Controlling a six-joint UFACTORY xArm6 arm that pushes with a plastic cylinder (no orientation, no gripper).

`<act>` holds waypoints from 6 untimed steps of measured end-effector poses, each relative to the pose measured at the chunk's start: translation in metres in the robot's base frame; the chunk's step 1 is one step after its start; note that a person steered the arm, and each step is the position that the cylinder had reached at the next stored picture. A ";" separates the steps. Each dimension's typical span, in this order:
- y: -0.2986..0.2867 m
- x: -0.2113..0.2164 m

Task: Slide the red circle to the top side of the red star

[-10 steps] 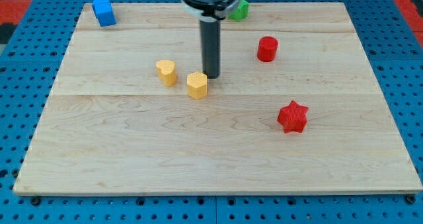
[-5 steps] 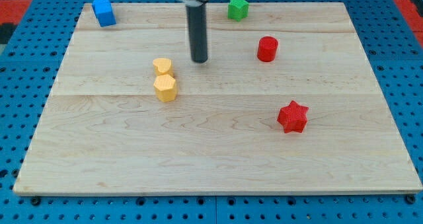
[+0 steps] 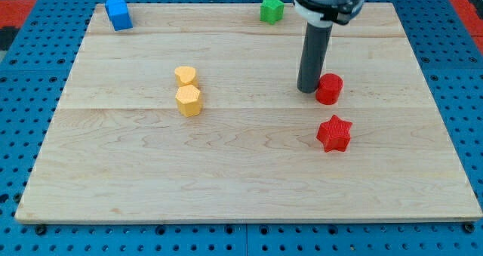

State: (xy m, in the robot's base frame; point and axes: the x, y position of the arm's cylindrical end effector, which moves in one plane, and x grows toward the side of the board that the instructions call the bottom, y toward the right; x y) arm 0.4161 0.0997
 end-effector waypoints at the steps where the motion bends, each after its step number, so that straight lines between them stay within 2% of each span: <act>1: 0.001 -0.045; 2: 0.020 -0.065; 3: 0.027 -0.043; 6: -0.001 -0.029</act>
